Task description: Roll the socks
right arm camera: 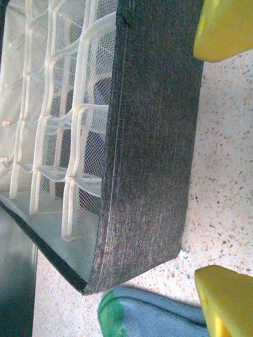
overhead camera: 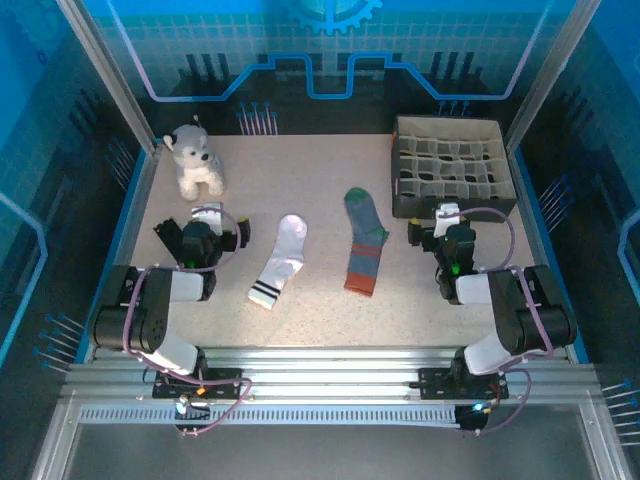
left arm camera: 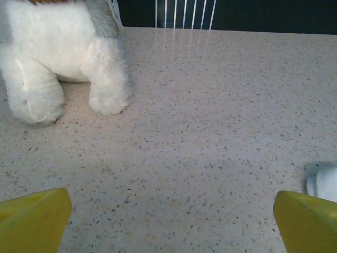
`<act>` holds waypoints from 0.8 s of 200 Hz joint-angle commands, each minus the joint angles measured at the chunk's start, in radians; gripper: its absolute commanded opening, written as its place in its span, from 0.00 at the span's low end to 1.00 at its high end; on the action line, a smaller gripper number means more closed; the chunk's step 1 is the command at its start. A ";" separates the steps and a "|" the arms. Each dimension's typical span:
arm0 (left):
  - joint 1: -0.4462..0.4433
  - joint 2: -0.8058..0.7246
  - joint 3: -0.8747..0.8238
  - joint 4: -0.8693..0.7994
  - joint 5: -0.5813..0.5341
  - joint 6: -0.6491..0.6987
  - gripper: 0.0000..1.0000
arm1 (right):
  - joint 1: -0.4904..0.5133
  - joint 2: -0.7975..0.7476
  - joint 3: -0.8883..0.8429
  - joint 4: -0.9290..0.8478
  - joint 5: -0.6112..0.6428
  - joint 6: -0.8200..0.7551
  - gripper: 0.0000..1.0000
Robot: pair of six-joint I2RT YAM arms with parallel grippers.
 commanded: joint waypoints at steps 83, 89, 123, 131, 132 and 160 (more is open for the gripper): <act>-0.002 0.009 -0.010 0.023 0.024 -0.013 0.99 | -0.009 0.010 0.020 -0.029 -0.066 -0.040 1.00; -0.002 0.010 -0.010 0.023 0.024 -0.013 0.99 | -0.009 0.009 0.020 -0.029 -0.066 -0.040 1.00; -0.002 0.010 -0.009 0.024 0.024 -0.013 0.99 | -0.009 0.010 0.020 -0.029 -0.065 -0.039 1.00; -0.002 0.009 -0.010 0.025 0.024 -0.013 1.00 | -0.009 0.010 0.020 -0.029 -0.066 -0.040 1.00; -0.002 0.009 -0.010 0.024 0.024 -0.013 1.00 | -0.009 0.009 0.020 -0.029 -0.066 -0.040 1.00; -0.002 0.011 -0.009 0.024 0.024 -0.013 0.99 | -0.010 0.009 0.020 -0.031 -0.067 -0.039 1.00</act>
